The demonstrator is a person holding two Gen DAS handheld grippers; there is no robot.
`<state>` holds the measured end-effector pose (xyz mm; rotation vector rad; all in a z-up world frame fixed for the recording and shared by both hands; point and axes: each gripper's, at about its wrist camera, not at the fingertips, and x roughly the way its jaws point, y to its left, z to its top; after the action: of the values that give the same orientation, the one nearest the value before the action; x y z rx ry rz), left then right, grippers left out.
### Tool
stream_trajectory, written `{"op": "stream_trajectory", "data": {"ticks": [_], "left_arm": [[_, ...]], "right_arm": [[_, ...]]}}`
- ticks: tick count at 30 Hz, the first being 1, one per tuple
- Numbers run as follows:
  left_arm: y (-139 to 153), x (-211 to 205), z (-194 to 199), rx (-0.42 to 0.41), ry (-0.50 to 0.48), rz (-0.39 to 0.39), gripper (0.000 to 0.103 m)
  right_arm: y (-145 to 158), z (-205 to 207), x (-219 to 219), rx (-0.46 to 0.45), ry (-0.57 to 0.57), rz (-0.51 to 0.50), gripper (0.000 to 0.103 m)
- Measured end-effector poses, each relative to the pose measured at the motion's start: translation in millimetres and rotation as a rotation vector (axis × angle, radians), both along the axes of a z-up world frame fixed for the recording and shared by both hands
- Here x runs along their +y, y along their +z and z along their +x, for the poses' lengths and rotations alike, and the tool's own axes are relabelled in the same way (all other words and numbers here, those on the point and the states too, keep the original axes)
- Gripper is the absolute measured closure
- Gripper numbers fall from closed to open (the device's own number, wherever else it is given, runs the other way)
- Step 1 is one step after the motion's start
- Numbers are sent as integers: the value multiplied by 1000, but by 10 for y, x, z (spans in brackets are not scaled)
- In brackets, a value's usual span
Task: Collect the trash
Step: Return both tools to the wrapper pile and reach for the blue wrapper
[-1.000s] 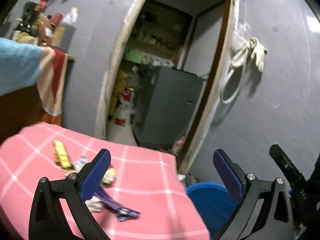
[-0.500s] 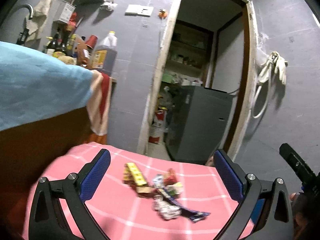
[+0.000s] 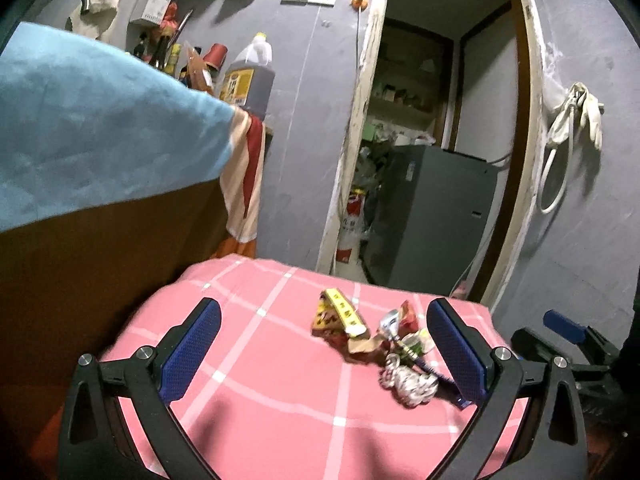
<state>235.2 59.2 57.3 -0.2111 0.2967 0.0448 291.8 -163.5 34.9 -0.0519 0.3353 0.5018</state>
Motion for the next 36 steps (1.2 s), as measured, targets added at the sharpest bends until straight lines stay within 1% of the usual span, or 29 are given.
{"op": "stream_trajectory", "data": {"ticks": [3,7,12,15,19,21,23,24,26,27,29,36], "left_arm": [[-63,21,46,39,2,11,2],[-171,50,149,121,4,16,2],[-303,101,269,221,2,-18,2],[-364,119,323,265,-7,-45,2],[-416,121,382,309,-25,-66,2],[-433,110,403,323,-34,-66,2],[-442,93,420,333,-46,-66,2],[-444,85,427,337,-52,-65,2],[-458,65,436,347,-69,-64,2],[-464,60,446,353,-77,-64,2],[-471,27,463,366,-100,-64,2],[-510,-150,556,405,-195,-51,3]], "right_arm": [[-92,58,67,54,8,-44,0],[-237,160,171,132,-8,-130,0],[-407,287,227,231,-24,-200,0],[-469,332,254,268,-28,-221,3],[-518,374,317,295,-15,-251,23],[-546,390,339,311,-7,-259,28],[-574,404,350,329,4,-263,39],[-585,408,351,336,8,-262,42],[-608,417,339,350,15,-254,55],[-620,422,323,357,16,-248,57],[-618,420,287,359,17,-235,67],[-603,419,155,359,26,-179,73]]}}
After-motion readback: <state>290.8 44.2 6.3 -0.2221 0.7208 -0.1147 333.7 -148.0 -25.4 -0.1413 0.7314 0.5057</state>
